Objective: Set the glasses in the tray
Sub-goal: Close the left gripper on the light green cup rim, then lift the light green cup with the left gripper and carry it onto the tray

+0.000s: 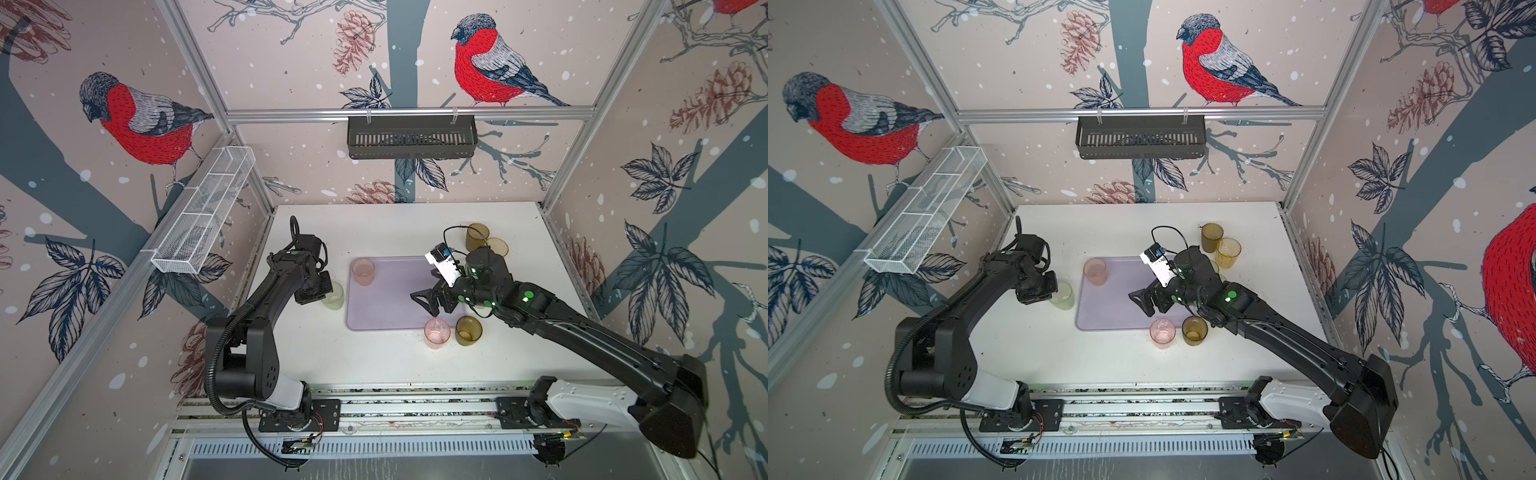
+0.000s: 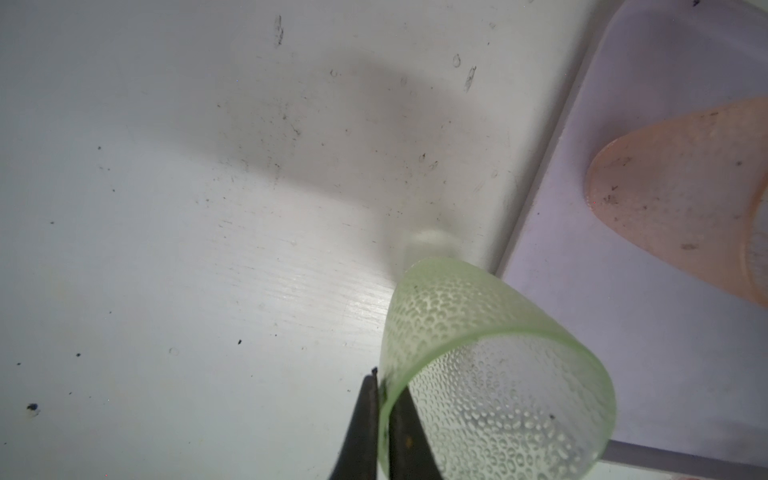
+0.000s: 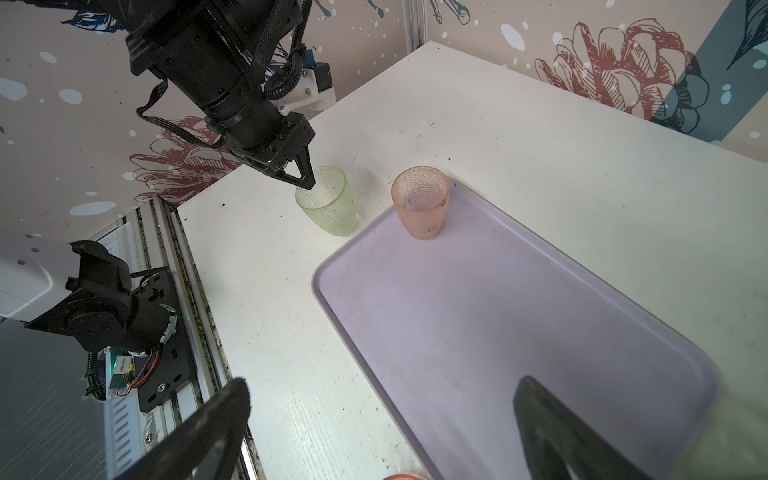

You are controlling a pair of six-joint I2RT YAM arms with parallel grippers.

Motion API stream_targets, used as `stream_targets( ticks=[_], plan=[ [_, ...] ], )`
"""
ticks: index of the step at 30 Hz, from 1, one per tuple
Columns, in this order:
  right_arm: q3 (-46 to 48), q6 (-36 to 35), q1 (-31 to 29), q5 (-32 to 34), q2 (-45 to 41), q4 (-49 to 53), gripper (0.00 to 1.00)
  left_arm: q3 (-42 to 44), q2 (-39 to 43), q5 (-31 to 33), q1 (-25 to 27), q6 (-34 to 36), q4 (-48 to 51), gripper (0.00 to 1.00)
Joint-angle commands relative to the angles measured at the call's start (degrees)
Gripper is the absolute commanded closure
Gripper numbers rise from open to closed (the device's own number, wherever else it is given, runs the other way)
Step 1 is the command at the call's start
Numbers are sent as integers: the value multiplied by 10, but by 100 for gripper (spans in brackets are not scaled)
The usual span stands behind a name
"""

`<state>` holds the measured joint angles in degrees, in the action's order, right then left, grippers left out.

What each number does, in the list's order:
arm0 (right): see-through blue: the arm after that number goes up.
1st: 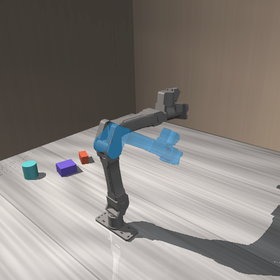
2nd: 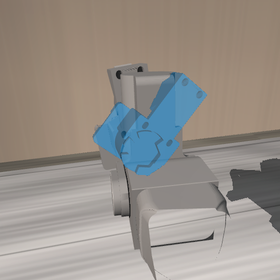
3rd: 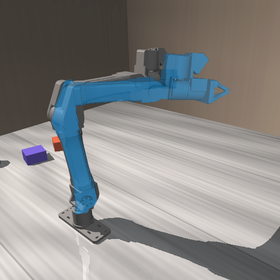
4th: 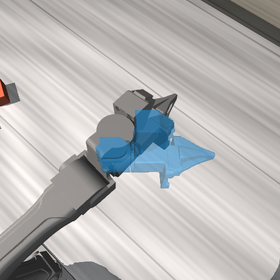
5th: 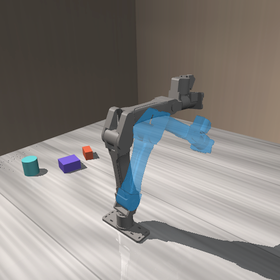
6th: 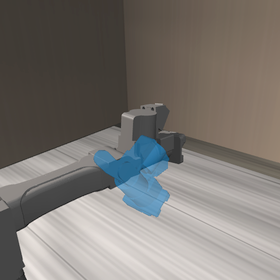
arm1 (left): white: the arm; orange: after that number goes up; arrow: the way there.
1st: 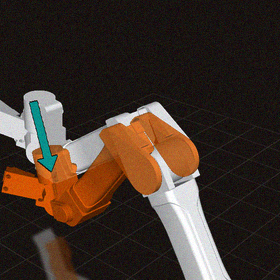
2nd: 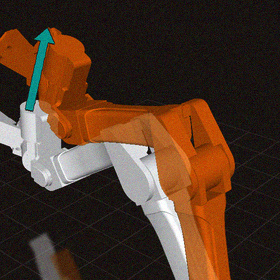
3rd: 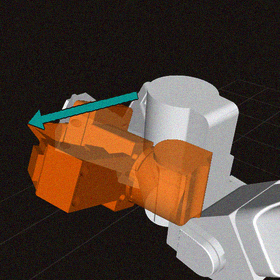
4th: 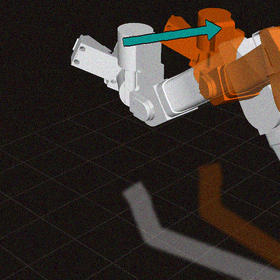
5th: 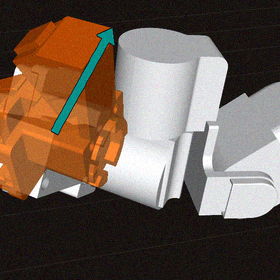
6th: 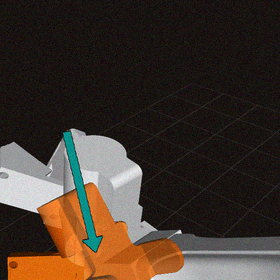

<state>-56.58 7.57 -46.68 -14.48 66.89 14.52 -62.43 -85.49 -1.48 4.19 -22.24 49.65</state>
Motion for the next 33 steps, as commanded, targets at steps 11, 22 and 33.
stream_targets(
  ticks=[11,22,33],
  plan=[
    [0,-2,2,-3,1,-23,0,-15,17,-24,17,-9,34,96],
    [-2,-3,2,-4,1,-22,0,-36,9,-17,55,-22,49,97],
    [-1,-3,3,-2,2,-21,1,-29,11,-19,90,-41,50,97]
  ],
)
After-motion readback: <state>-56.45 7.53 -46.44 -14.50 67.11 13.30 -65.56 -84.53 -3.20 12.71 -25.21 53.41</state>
